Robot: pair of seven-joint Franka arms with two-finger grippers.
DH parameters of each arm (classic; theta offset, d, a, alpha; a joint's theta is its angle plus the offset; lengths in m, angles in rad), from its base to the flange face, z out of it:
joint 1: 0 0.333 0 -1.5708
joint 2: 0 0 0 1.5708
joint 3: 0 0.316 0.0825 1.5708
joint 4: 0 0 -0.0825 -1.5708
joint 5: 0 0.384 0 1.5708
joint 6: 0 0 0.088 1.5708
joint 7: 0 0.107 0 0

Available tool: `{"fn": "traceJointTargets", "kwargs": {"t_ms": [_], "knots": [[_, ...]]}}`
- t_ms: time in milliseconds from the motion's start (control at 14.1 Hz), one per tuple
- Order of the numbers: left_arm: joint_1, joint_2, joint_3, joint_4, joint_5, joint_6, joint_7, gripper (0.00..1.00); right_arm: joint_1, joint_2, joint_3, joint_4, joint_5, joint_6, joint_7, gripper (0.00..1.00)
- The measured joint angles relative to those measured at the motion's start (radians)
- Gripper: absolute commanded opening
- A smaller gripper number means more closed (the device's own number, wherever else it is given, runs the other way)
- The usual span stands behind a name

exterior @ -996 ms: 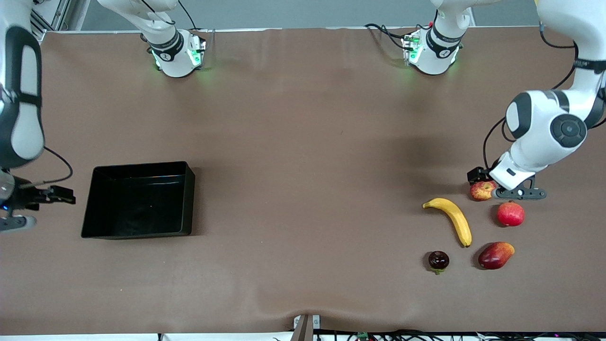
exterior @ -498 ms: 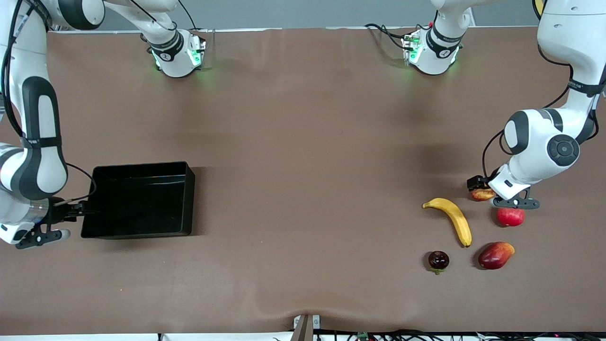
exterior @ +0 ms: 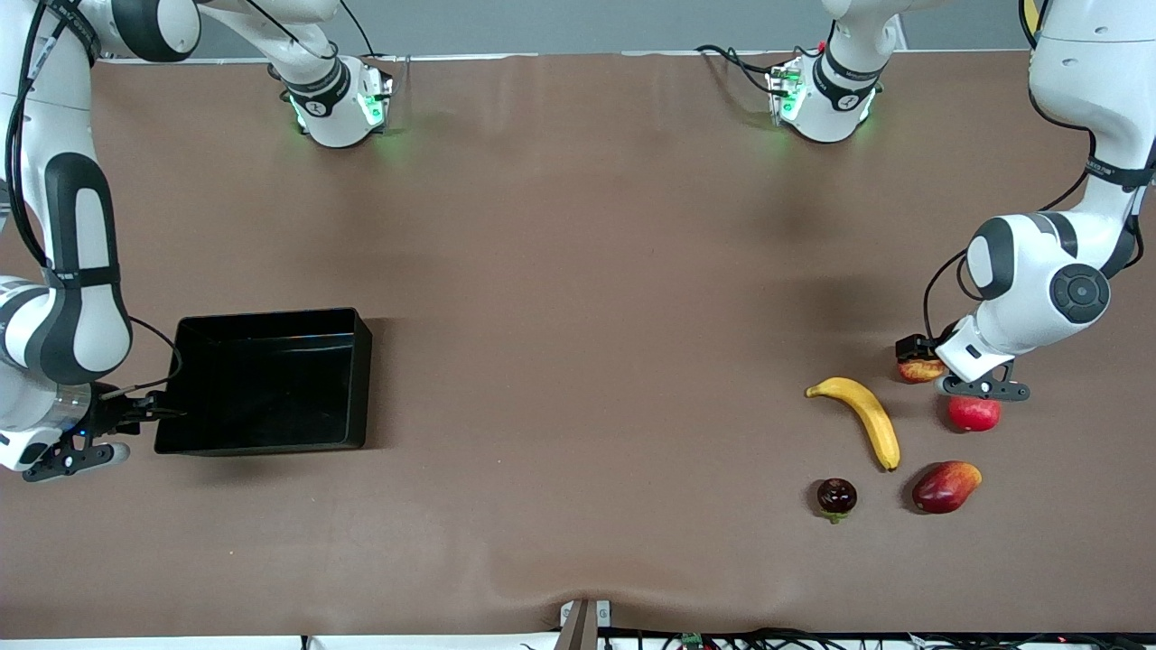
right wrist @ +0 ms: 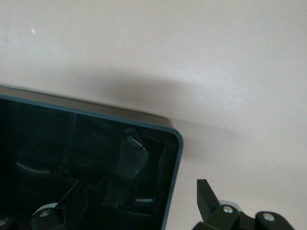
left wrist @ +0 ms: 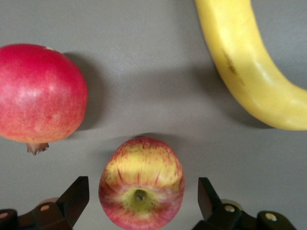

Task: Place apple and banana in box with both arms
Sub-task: 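Grip the box rim with the right gripper while the left gripper lowers onto the apple, then slide the box with the right gripper while the left gripper lifts the apple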

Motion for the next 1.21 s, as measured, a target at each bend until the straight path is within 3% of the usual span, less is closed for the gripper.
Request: {"fn": "traceJointTargets", "kwargs": {"t_ms": [285, 356, 498, 569, 640, 783, 996, 1210], "knots": [[0.000, 0.030, -0.002, 0.007, 0.000, 0.000, 0.011, 0.97, -0.014, 0.032, -0.002, -0.019, -0.005, 0.001, -0.003, 1.00], [0.000, 0.035, -0.002, 0.008, 0.000, 0.000, 0.022, 0.82, -0.014, 0.036, -0.002, -0.025, -0.017, 0.001, -0.004, 0.94], [0.001, 0.039, -0.001, 0.010, 0.000, 0.000, 0.039, 0.18, -0.014, 0.037, -0.002, -0.032, -0.061, 0.001, -0.004, 0.61], [0.001, 0.039, -0.001, 0.011, 0.002, 0.000, 0.056, 0.00, -0.014, 0.036, -0.002, -0.032, -0.085, 0.001, -0.004, 0.44], [0.001, 0.038, -0.001, 0.014, 0.003, -0.001, 0.089, 0.00, -0.014, 0.036, -0.002, -0.032, -0.105, 0.001, -0.004, 0.28], [0.000, 0.037, -0.004, 0.023, 0.003, -0.001, 0.122, 0.00, -0.014, 0.037, -0.002, -0.032, -0.127, 0.001, -0.004, 0.05], [-0.003, 0.016, -0.035, 0.052, 0.003, -0.023, 0.123, 0.00, -0.013, 0.036, 0.000, -0.032, -0.134, -0.007, -0.004, 0.00], [-0.006, -0.022, -0.074, 0.155, 0.003, -0.216, 0.103, 0.00, -0.011, 0.036, 0.005, -0.030, -0.133, -0.022, 0.064, 0.00]]}}
